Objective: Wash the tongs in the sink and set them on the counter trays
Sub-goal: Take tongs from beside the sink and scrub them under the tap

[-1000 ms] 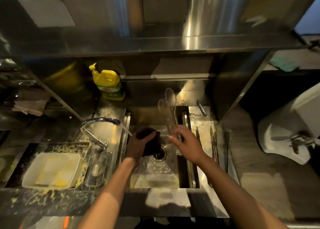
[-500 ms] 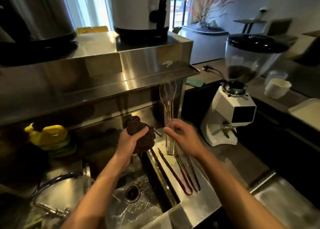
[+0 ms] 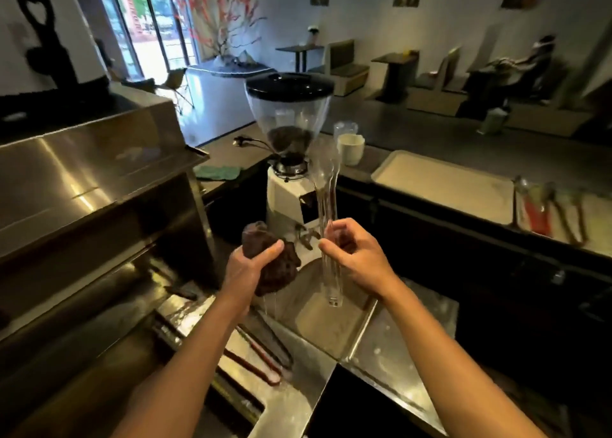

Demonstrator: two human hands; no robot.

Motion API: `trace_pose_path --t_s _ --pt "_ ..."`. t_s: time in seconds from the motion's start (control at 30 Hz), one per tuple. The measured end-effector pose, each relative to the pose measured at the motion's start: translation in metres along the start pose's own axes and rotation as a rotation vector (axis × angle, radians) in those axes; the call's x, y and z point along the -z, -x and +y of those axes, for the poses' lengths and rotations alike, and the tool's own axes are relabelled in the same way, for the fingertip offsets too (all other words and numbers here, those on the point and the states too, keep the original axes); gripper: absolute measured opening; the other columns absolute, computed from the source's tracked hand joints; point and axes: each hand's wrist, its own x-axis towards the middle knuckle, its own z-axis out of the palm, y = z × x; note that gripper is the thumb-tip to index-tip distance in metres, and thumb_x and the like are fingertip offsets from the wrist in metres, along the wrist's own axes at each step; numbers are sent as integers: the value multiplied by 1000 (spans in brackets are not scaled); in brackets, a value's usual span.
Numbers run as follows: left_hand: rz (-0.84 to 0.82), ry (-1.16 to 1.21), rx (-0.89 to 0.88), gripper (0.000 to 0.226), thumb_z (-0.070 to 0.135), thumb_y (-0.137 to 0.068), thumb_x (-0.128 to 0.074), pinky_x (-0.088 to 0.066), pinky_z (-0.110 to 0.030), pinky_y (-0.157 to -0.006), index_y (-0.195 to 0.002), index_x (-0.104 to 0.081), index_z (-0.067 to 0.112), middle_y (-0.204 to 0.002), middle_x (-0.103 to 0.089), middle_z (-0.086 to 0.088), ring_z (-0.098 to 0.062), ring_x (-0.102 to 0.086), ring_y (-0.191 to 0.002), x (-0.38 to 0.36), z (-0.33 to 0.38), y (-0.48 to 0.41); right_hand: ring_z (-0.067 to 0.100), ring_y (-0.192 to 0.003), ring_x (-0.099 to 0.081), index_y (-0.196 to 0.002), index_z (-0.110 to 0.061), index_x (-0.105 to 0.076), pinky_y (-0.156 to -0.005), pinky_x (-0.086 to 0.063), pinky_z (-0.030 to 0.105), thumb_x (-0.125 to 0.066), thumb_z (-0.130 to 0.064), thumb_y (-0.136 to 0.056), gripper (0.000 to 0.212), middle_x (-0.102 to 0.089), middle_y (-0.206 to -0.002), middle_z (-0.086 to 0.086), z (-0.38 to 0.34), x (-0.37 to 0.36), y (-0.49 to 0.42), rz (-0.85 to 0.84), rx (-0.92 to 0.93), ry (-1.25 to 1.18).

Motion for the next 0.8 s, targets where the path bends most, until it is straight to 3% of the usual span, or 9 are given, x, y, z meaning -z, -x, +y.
trace_pose_path --t_s 0.07,0.2,0.3,0.4,0.53,0.7,0.8 --pt "-60 -6 -3 11 12 -77 -80 -59 -33 -76 -86 -74 16 -80 -78 0 -19 -73 -78 -34 -4 -13 10 -84 -65 -103 -33 -64 -82 -55 38 -76 -36 -86 21 -69 -89 -7 14 28 -2 48 -37 14" --pt "-138 -18 12 9 10 -81 -77 -60 -29 -70 -88 -73 13 -82 -78 -3 -20 -74 -78 -95 -12 -34 8 -91 -67 -101 -42 -61 -88 -55 43 -75 -45 -83 22 -70 -94 -11 41 79 -10 117 -107 30" --pt "-186 -24 51 24 18 -77 -81 -58 -43 -86 -98 -73 9 -98 -77 -15 -31 -73 -92 -137 -20 -51 5 -91 -67 -103 -39 -61 -89 -55 41 -75 -42 -85 23 -71 -96 -11 57 115 -17 146 -145 47" --pt "-242 -37 60 37 29 -70 -83 -58 -42 -87 -101 -72 11 -97 -77 -12 -31 -73 -95 -181 -26 -68 3 -89 -66 -106 -34 -62 -87 -55 38 -76 -41 -85 26 -71 -95 -11 74 152 -28 188 -183 51" --pt "-298 -34 91 16 19 -82 -76 -59 -35 -79 -96 -69 17 -93 -76 -7 -22 -74 -88 -231 -28 -84 2 -88 -66 -103 -37 -61 -82 -53 29 -76 -41 -85 23 -71 -96 -11 95 193 -43 256 -221 28" --pt "-338 -18 125 20 21 -79 -79 -58 -39 -83 -97 -71 15 -88 -78 -6 -24 -75 -87 -283 -37 -114 2 -91 -66 -104 -33 -60 -81 -52 23 -73 -44 -87 24 -70 -98 -10 118 244 -69 276 -267 63" --pt "-358 -21 137 22 23 -79 -79 -57 -38 -83 -98 -72 13 -90 -78 -7 -25 -75 -89 -310 -40 -128 6 -90 -65 -107 -28 -59 -69 -49 17 -71 -48 -87 31 -66 -100 -10 126 275 -90 292 -322 143"
